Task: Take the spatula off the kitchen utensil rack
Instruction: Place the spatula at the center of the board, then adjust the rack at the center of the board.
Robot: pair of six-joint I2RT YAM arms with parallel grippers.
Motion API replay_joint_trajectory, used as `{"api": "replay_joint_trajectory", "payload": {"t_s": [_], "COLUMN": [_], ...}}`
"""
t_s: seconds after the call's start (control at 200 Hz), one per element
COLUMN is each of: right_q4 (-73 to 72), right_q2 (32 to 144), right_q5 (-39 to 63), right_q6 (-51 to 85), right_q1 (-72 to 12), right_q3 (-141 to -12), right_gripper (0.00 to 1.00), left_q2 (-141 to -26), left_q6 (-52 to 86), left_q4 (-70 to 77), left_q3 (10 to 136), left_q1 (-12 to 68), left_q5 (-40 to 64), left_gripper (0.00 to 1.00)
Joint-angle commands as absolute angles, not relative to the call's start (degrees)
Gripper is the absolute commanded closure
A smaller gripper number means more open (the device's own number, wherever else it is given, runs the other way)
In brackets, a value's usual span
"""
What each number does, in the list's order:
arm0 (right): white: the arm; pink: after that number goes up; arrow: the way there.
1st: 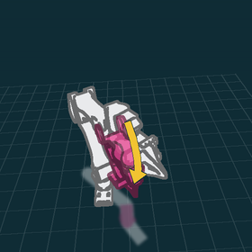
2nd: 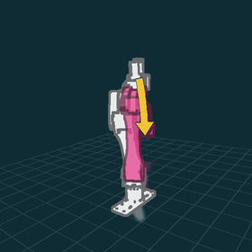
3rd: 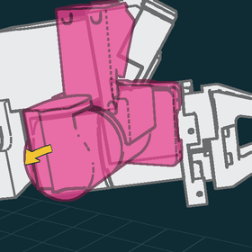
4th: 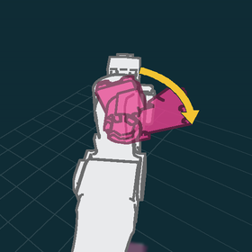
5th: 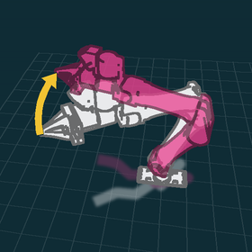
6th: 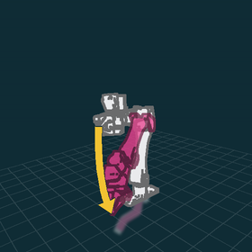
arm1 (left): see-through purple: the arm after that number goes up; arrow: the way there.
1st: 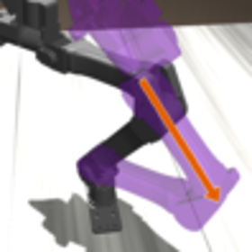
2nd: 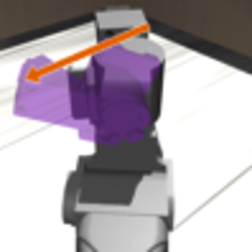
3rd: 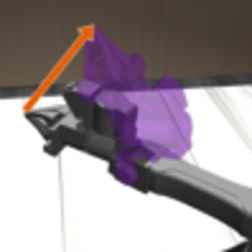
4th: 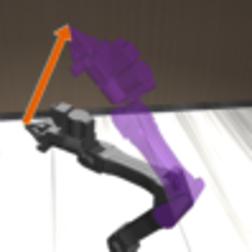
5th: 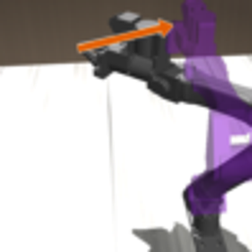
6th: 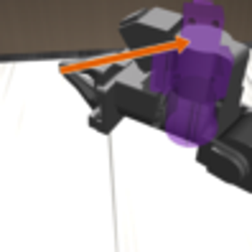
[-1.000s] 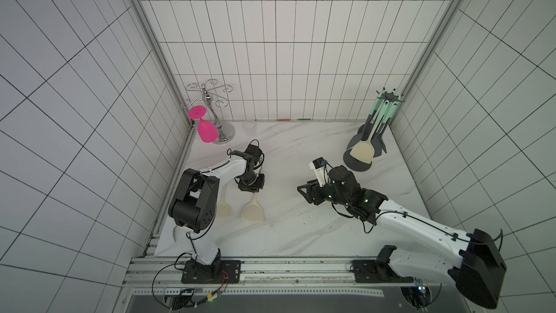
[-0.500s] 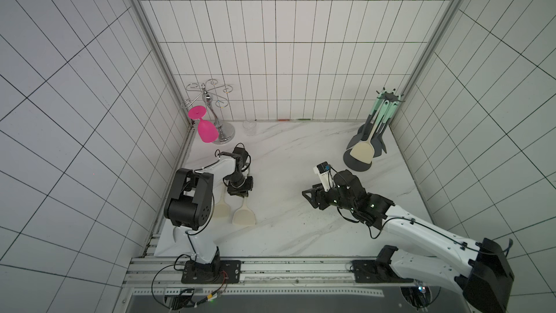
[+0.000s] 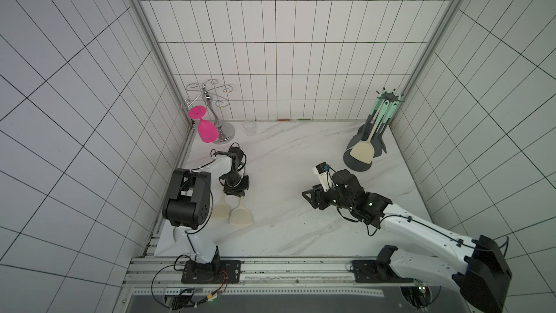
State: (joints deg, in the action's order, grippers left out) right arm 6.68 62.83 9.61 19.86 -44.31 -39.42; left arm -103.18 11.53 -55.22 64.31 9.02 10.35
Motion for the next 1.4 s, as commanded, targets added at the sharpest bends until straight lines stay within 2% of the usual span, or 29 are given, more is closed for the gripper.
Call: {"api": "replay_joint_trajectory", "payload": {"t_s": [0.0, 0.045, 0.175, 0.295, 0.58, 0.81, 1.059, 1.189, 1.394], "right_q4": [7.86, 7.86, 8.23, 8.62, 12.85, 20.37, 25.71, 28.00, 38.83], "right_q2": [63.62, 63.76, 63.42, 61.51, 58.50, 54.61, 52.95, 53.48, 57.67], "right_q5": [10.53, 10.63, 11.33, 10.67, 7.96, 0.86, -6.77, -7.27, -10.14], "right_q6": [18.72, 18.72, 19.37, 20.08, 18.44, 18.93, 20.13, 18.06, 18.10], "right_q1": [-43.77, -43.81, -43.69, -43.70, -43.04, -41.05, -35.63, -30.85, -19.25], "right_q3": [-40.29, -40.51, -41.12, -40.93, -42.78, -45.96, -49.39, -51.86, -66.35], "right_gripper": [0.37, 0.37, 0.37, 0.37, 0.36, 0.34, 0.31, 0.29, 0.27], "left_q2": [-104.26, -104.65, -104.71, -103.57, -98.80, -93.13, -92.05, -91.69, -90.82], "left_q6": [11.76, 12.09, 12.70, 12.70, 12.93, 13.17, 13.54, 14.10, 17.74], "left_q4": [-55.13, -55.19, -55.32, -55.19, -53.40, -53.30, -53.23, -49.49, -36.67], "left_q3": [66.35, 66.90, 67.75, 67.02, 67.48, 67.38, 73.46, 75.53, 77.81], "left_q1": [8.05, 7.93, 7.79, 7.81, 7.82, 10.08, 23.80, 31.25, 35.84], "left_q5": [9.46, 9.46, 7.62, 6.44, 7.96, 7.94, 5.30, 5.45, 7.54], "left_gripper": [1.00, 0.99, 0.75, 0.67, 0.65, 0.63, 0.62, 0.62, 0.61]}}
